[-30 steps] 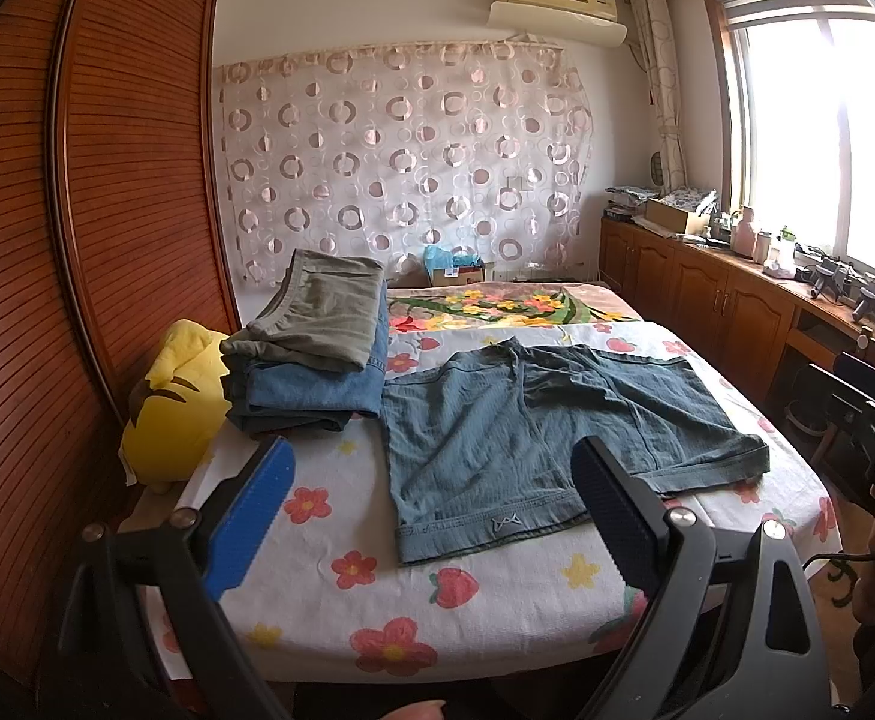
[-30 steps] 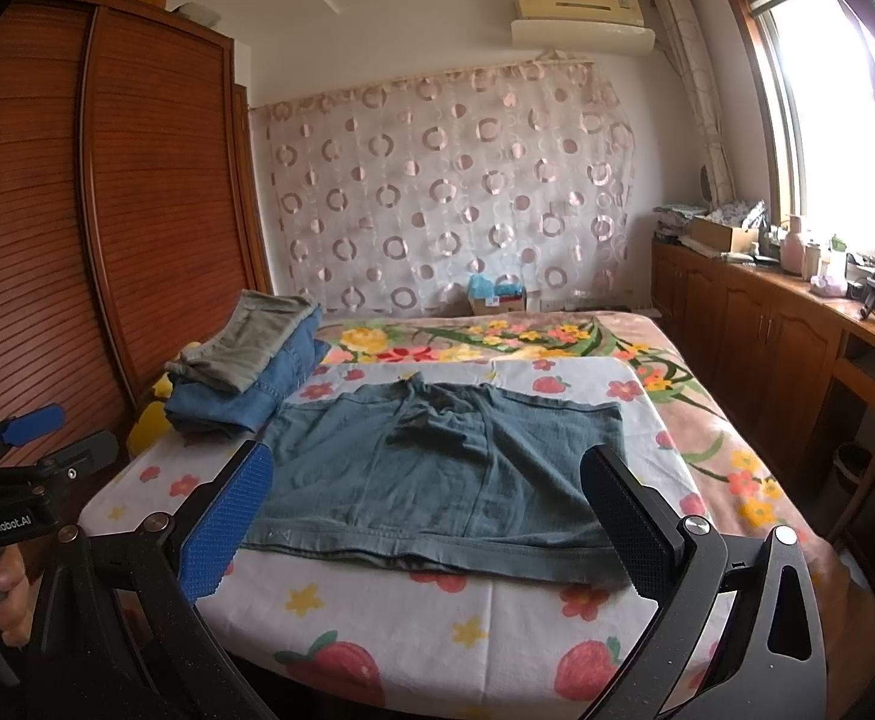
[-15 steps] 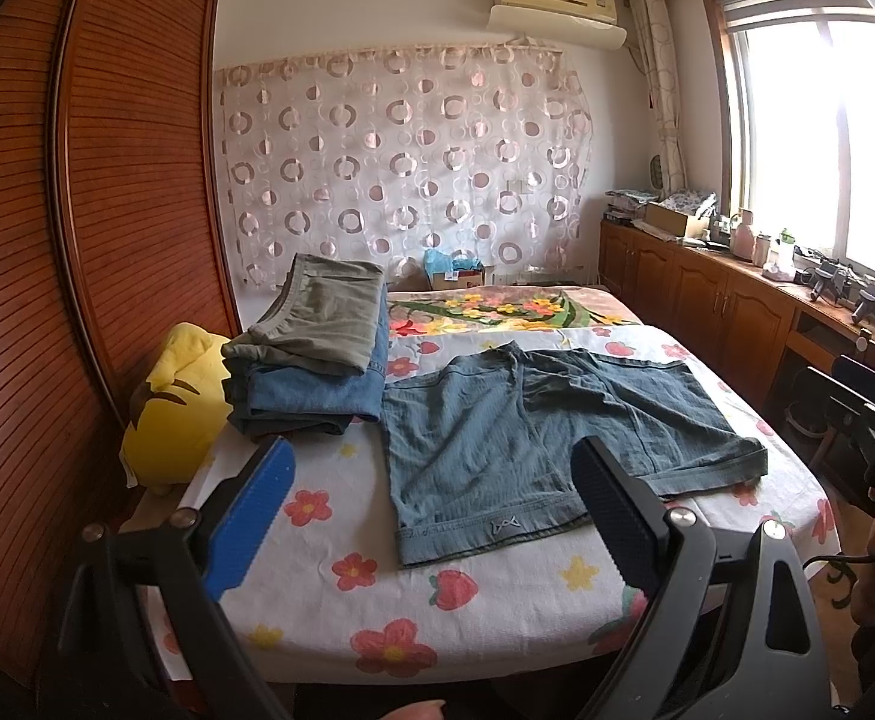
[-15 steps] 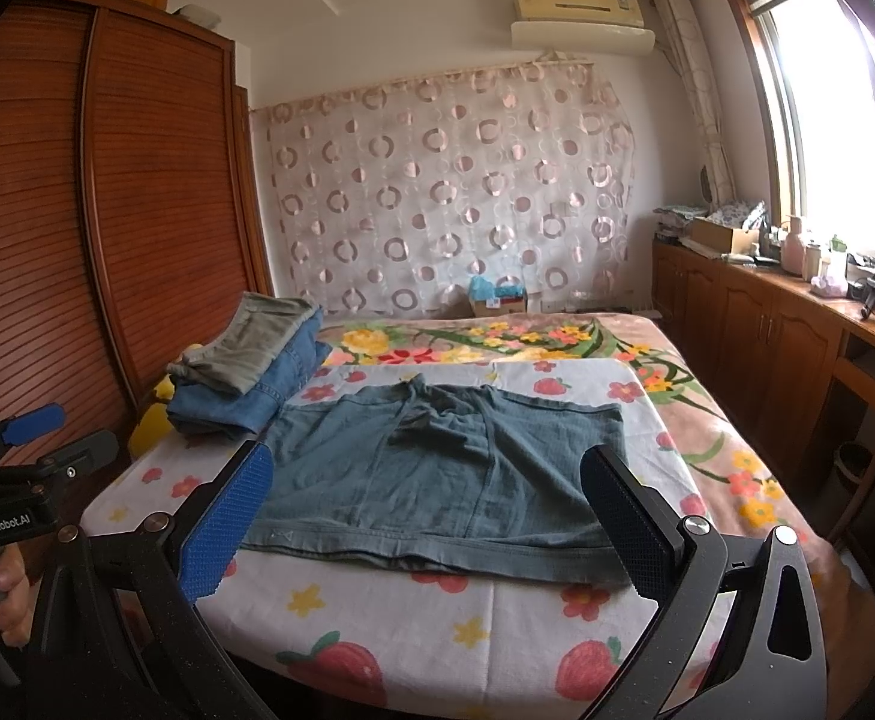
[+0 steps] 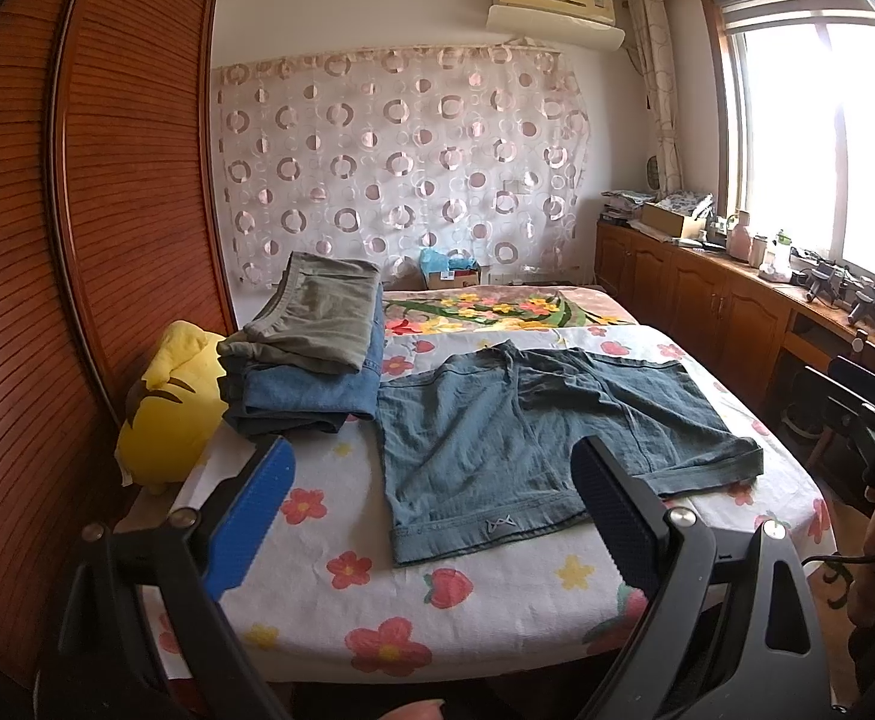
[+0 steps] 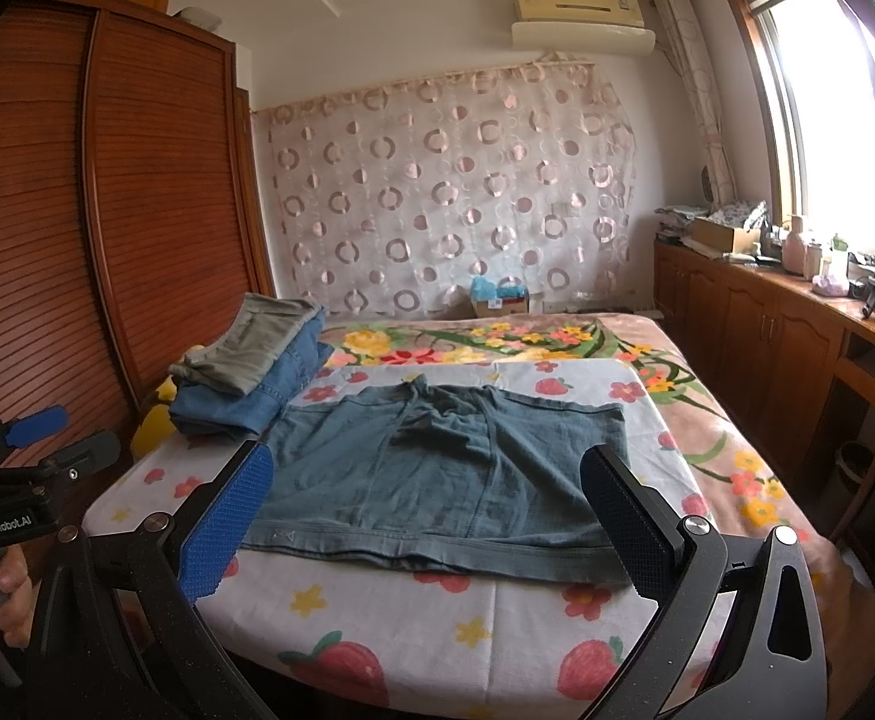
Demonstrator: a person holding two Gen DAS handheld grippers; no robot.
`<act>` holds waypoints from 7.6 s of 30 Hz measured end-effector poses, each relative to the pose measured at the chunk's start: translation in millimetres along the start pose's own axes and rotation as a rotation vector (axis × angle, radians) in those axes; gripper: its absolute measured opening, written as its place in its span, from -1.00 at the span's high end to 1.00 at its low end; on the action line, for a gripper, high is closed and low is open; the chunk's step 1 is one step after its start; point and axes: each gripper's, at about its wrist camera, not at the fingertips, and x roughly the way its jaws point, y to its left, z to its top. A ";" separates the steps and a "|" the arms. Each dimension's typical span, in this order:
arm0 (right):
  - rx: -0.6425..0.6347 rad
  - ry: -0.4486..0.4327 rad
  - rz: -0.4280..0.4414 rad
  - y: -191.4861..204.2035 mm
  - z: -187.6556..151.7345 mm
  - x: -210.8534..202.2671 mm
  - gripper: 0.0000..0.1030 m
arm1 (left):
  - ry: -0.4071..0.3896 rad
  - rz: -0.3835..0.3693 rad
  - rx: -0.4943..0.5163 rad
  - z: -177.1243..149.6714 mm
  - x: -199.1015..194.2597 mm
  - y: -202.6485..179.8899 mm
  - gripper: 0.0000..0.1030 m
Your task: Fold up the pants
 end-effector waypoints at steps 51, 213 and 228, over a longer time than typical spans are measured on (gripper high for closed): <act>-0.032 0.287 -0.068 -126.7 -2.0 113.3 -0.21 | 0.265 -0.183 0.050 -24.4 146.6 -13.0 -0.82; 0.035 0.257 0.010 -144.9 -42.0 37.4 0.22 | 0.227 -0.482 0.212 60.4 138.6 -146.0 0.43; -0.012 0.343 0.068 -106.9 -44.3 100.1 0.31 | 0.332 -0.410 0.143 -1.2 161.2 -88.3 0.32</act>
